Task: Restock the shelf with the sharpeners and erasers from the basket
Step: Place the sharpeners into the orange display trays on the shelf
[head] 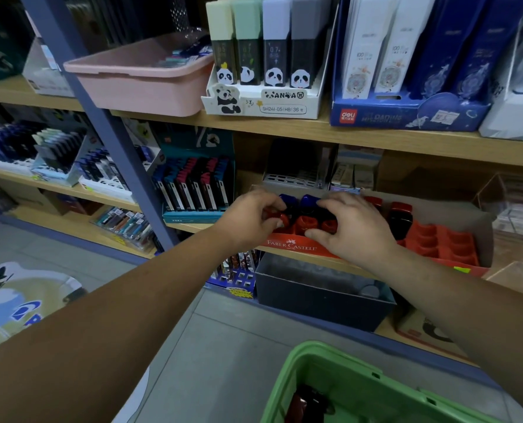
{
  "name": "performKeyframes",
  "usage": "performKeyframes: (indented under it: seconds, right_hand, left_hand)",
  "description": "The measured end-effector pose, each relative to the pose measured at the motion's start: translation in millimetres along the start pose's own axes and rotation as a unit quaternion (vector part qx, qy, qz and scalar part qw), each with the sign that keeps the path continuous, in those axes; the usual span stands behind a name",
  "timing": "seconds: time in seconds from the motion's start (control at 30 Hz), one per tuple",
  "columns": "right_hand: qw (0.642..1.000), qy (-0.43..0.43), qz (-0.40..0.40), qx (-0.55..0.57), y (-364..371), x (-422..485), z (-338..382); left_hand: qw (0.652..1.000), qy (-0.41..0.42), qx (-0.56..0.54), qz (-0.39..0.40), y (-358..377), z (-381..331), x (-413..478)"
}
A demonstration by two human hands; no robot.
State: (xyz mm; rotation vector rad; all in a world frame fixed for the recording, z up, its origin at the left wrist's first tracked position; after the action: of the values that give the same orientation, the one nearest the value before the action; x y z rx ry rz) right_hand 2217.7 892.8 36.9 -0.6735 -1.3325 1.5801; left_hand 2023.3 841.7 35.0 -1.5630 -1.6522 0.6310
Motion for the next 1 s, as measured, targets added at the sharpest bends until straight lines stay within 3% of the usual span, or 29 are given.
performKeyframes:
  seconds: [0.13, 0.27, 0.4, 0.5, 0.6, 0.7, 0.87, 1.0]
  right_hand:
    - [1.000, 0.001, 0.008, -0.029, 0.6, -0.6, -0.9]
    - [0.998, -0.015, 0.016, -0.054, 0.5, -3.4, 1.2]
    - [0.997, -0.015, 0.004, -0.074, -1.6, -7.1, 3.1]
    - [0.997, -0.013, 0.006, -0.071, -0.8, -9.6, 4.9]
    - [0.997, -0.013, 0.009, -0.072, 0.6, -9.9, 4.5]
    - [0.997, -0.021, 0.003, -0.077, -2.4, -11.7, 5.2]
    - [0.990, -0.104, -0.033, -0.086, -19.0, -36.6, 15.2]
    - [0.988, -0.127, 0.035, -0.077, -24.8, -91.6, 20.6]
  left_hand:
    - [0.999, 0.000, 0.013, -0.043, 0.5, 2.7, 2.1]
    - [0.994, 0.073, 0.084, -0.010, 3.3, -3.8, -0.2]
    - [0.985, 0.095, 0.140, 0.018, 7.2, -6.4, -3.2]
    - [0.984, 0.085, 0.156, 0.008, 10.4, -7.2, -3.4]
    - [0.995, 0.030, 0.090, -0.018, 7.4, -4.2, -2.9]
    - [0.998, 0.000, 0.065, 0.008, 6.9, -3.1, -8.0]
    - [0.987, 0.045, 0.149, -0.039, -9.1, -25.2, -25.8]
    - [0.990, 0.053, 0.133, -0.006, -7.0, -58.5, -56.7]
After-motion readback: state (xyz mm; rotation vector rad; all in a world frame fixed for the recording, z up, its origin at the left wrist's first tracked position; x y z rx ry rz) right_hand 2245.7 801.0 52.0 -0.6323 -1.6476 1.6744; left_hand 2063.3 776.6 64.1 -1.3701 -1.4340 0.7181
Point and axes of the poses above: each hand's wrist, its own x-axis towards the middle knuckle, its own y-axis out of the palm, z = x × y, the point moved 5 cm from there along x, towards the middle knuckle, and after that the axes turned 8 degrees about y, right-handed, at the moved point
